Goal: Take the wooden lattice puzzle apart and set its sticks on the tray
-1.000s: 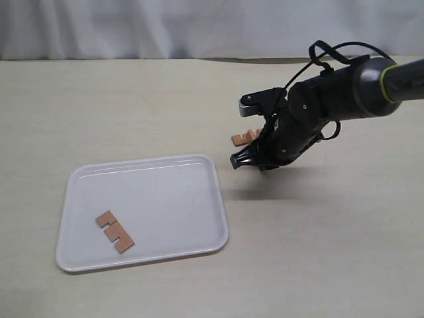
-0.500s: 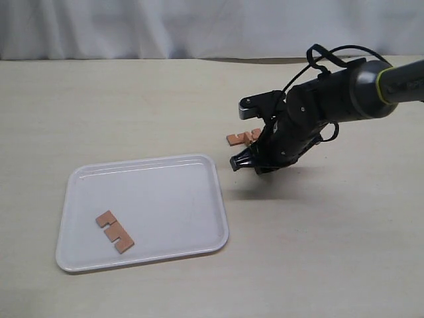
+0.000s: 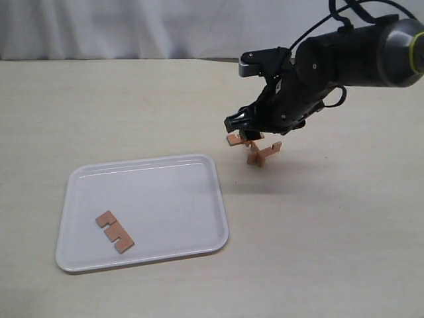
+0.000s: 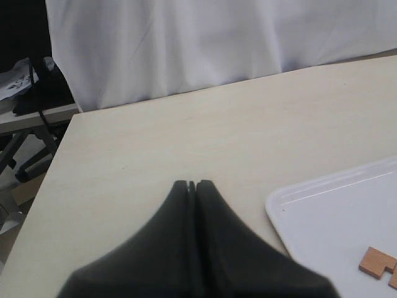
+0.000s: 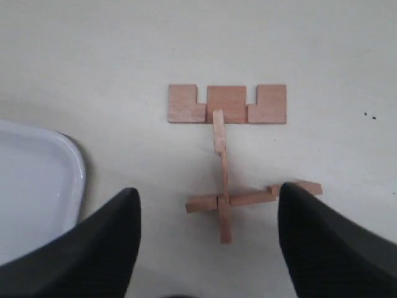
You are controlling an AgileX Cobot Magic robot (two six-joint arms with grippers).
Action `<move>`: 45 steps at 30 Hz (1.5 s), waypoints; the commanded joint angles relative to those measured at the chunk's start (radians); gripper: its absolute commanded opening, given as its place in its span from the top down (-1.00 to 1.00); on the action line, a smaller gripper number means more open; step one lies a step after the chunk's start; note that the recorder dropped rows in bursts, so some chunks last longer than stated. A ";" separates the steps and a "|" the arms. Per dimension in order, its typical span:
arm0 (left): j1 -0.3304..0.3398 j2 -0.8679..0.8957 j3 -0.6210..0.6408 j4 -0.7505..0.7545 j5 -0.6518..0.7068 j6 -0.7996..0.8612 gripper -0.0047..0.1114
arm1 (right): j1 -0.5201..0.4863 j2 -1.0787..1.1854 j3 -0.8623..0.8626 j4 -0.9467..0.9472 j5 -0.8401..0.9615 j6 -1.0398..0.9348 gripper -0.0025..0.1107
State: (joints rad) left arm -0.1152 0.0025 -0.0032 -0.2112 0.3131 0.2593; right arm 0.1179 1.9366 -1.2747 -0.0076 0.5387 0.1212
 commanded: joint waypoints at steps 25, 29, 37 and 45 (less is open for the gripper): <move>0.010 -0.002 0.003 -0.002 -0.009 0.005 0.92 | 0.000 0.143 -0.002 -0.011 0.017 -0.039 0.51; 0.010 -0.002 0.003 -0.002 -0.009 0.005 0.92 | 0.000 0.134 -0.004 -0.030 0.040 -0.039 0.88; 0.010 -0.002 0.003 -0.002 -0.009 0.005 0.92 | 0.016 -0.034 -0.004 -0.030 0.092 -0.053 0.88; 0.010 -0.002 0.003 -0.002 -0.009 0.005 0.92 | 0.230 -0.076 -0.004 0.212 0.060 -0.358 0.88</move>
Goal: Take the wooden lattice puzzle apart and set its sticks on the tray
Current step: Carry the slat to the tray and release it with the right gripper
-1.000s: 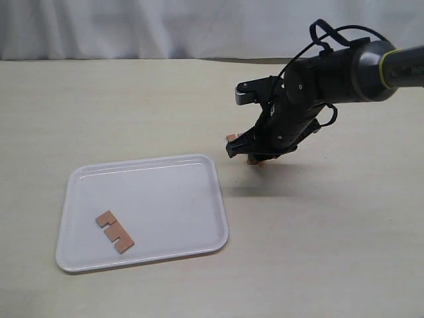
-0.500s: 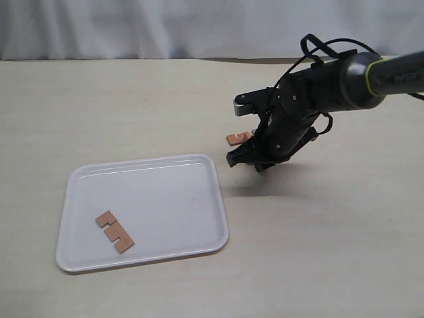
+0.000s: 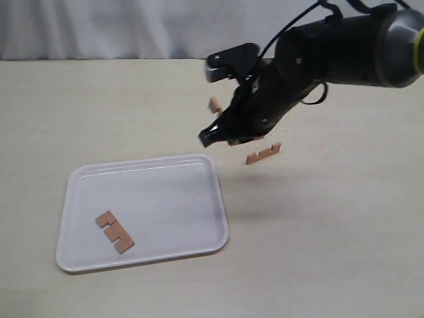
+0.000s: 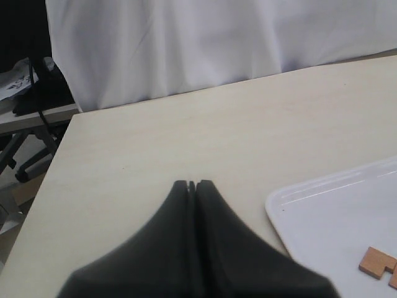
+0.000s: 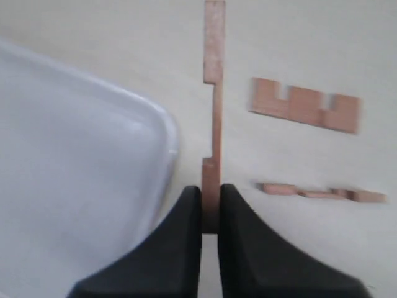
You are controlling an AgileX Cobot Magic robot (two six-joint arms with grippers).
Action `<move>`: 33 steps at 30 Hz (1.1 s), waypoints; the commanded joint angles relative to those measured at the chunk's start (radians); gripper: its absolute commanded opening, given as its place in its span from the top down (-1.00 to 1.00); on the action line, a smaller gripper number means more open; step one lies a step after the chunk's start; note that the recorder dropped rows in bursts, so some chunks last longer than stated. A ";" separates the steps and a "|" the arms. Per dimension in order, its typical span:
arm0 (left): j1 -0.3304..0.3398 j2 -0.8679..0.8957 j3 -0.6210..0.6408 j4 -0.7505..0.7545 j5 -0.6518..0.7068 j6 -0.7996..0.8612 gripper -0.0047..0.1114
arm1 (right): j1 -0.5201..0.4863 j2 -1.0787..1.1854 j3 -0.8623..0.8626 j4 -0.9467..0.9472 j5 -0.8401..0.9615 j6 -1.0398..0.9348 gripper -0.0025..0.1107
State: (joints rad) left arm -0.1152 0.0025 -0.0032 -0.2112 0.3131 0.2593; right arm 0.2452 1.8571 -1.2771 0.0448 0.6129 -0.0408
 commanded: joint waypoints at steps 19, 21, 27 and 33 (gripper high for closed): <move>0.010 -0.002 0.003 -0.002 -0.009 0.005 0.92 | 0.256 0.203 -0.001 0.721 -0.131 -0.680 0.43; 0.010 -0.002 0.003 -0.002 -0.009 0.005 0.92 | 0.256 0.196 -0.003 0.692 -0.146 -0.680 0.08; 0.010 -0.002 0.003 -0.002 -0.009 0.005 0.92 | 0.256 0.105 -0.054 0.505 -0.124 -0.593 -0.51; 0.010 -0.002 0.003 -0.002 -0.009 0.005 0.92 | 0.204 -0.022 -0.099 0.037 -0.110 -0.104 -0.51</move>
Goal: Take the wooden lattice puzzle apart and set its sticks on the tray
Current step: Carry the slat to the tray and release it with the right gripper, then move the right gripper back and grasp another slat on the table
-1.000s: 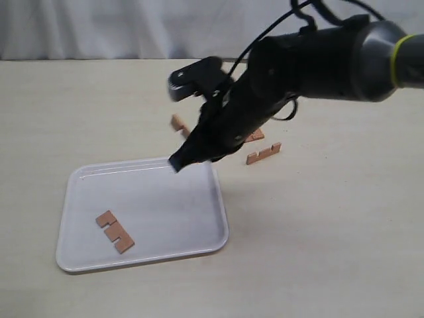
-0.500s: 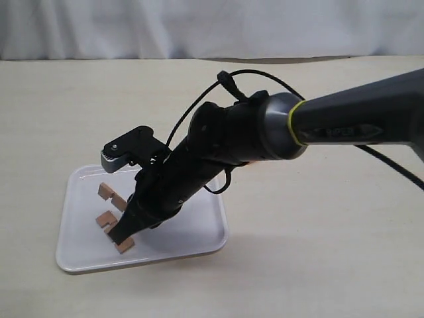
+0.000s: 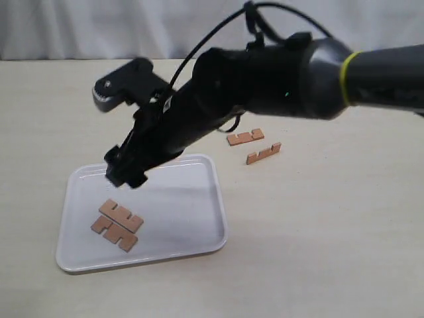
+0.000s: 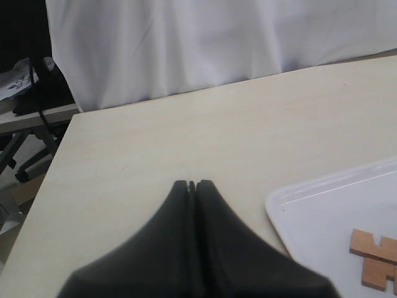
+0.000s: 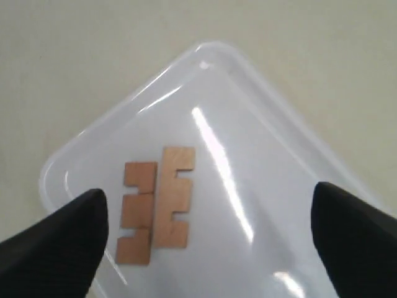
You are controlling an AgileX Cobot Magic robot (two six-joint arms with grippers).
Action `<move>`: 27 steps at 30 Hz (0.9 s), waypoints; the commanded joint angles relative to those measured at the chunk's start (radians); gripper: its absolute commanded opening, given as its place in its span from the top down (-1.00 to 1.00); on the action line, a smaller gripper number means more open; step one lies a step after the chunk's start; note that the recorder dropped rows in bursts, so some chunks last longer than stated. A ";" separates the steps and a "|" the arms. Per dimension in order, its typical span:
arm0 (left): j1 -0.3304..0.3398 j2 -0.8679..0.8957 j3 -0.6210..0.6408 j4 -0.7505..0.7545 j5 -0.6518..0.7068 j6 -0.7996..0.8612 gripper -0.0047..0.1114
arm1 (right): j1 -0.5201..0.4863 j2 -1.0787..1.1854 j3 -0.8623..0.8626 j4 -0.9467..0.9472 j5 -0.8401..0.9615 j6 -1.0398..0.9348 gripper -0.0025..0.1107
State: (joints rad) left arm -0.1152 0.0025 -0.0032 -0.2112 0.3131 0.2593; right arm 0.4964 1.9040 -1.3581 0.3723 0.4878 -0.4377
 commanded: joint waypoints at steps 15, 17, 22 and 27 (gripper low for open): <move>0.010 -0.002 0.003 -0.002 -0.009 0.005 0.92 | -0.360 0.081 -0.019 -0.482 0.273 0.528 -0.72; 0.010 -0.002 0.003 -0.002 -0.009 0.005 0.92 | -0.360 0.107 -0.019 -0.493 0.251 0.527 -0.85; 0.010 -0.002 0.003 -0.002 -0.009 0.005 0.92 | -0.367 0.155 -0.026 -0.493 0.195 0.522 -0.89; 0.010 -0.002 0.003 -0.002 -0.009 0.005 0.92 | -0.392 0.169 -0.026 -0.484 0.155 0.522 -0.89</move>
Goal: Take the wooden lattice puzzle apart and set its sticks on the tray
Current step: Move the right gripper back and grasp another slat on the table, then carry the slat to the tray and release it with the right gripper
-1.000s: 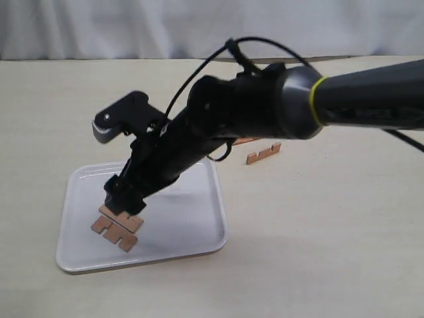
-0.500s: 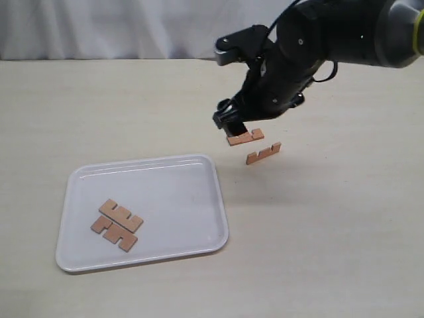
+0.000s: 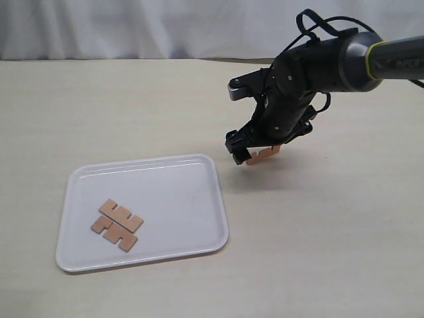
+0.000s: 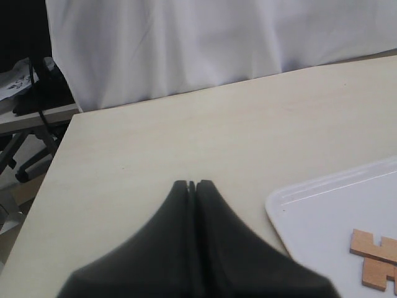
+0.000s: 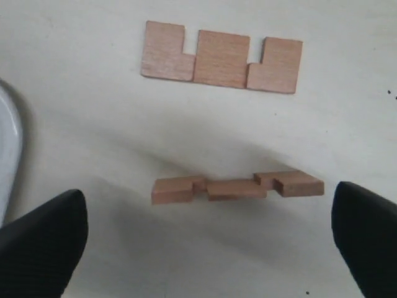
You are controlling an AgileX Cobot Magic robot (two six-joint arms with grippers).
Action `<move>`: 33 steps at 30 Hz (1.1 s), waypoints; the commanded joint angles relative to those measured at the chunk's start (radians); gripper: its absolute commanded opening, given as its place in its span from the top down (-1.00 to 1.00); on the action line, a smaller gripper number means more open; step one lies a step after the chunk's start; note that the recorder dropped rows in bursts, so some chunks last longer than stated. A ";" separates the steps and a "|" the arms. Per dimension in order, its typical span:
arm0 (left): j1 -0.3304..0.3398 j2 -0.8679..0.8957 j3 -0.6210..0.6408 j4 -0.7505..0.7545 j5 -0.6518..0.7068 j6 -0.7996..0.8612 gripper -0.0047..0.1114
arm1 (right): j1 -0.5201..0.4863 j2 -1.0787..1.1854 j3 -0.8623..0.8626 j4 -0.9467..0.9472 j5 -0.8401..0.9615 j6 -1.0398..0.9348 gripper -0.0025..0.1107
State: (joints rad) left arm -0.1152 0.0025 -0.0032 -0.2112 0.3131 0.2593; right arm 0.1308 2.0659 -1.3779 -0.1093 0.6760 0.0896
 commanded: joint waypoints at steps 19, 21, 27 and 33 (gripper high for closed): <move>0.010 -0.002 0.003 -0.002 -0.009 0.005 0.92 | -0.033 0.007 -0.006 0.026 -0.043 -0.025 0.85; 0.010 -0.002 0.003 -0.002 -0.009 0.005 0.92 | -0.025 -0.044 -0.006 0.026 -0.045 -0.025 0.85; 0.010 -0.002 0.003 -0.002 -0.009 0.005 0.92 | 0.071 -0.176 -0.006 0.079 -0.085 -0.097 0.85; 0.010 -0.002 0.003 -0.002 -0.009 0.005 0.92 | 0.241 -0.169 -0.006 0.221 -0.157 -0.232 0.85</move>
State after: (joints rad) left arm -0.1152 0.0025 -0.0032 -0.2112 0.3131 0.2593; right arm 0.3020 1.8854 -1.3818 0.0559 0.5547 -0.0716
